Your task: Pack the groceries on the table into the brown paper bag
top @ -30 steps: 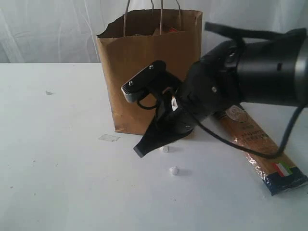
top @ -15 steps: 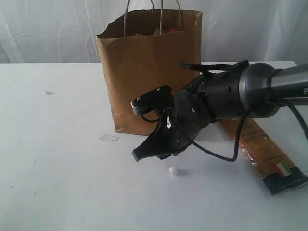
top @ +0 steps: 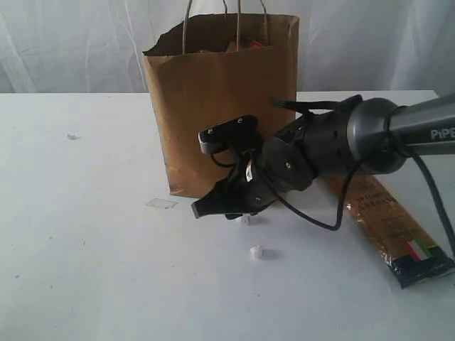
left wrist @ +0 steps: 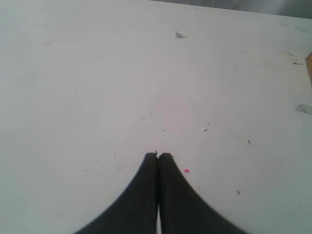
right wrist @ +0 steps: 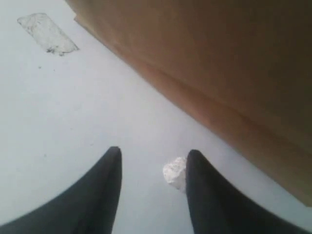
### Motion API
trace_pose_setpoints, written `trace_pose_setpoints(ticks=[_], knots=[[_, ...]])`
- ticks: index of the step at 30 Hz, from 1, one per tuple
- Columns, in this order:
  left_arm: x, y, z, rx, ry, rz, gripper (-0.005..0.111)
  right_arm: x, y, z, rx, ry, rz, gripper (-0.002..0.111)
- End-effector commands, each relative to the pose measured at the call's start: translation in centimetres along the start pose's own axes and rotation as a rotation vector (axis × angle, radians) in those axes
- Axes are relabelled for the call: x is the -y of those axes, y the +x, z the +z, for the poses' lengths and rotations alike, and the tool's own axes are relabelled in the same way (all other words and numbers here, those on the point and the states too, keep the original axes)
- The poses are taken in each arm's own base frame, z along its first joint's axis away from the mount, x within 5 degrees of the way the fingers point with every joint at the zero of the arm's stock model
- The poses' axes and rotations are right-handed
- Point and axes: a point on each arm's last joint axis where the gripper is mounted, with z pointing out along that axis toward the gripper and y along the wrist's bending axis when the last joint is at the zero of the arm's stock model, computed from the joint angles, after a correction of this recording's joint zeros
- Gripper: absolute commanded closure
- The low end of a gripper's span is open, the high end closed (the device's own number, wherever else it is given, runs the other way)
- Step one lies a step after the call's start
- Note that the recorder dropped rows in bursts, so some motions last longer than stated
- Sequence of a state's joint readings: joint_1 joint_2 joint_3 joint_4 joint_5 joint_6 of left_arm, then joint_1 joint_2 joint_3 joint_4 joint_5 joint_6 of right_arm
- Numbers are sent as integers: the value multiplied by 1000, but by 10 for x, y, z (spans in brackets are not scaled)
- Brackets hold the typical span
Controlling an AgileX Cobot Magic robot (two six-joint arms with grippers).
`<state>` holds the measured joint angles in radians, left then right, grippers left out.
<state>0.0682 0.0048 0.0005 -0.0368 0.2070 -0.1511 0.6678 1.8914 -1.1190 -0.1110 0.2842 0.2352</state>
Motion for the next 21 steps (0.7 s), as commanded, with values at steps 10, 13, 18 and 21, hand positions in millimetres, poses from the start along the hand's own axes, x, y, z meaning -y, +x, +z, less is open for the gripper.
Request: trace_pose_setpoints(ticks=[10,13,18,21], knots=[[0,-1,0,10,2,-9,107,18,5,19,-4,35,-16,68],[0,-1,0,10,2,-9,107,28,4,19,-2,49,58,68],[0,-1,0,10,2,-9,107,27,5,19,-6,42,83,68],[0,-1,0,10,2,-9,107,27,5,19,-6,39,93,68]])
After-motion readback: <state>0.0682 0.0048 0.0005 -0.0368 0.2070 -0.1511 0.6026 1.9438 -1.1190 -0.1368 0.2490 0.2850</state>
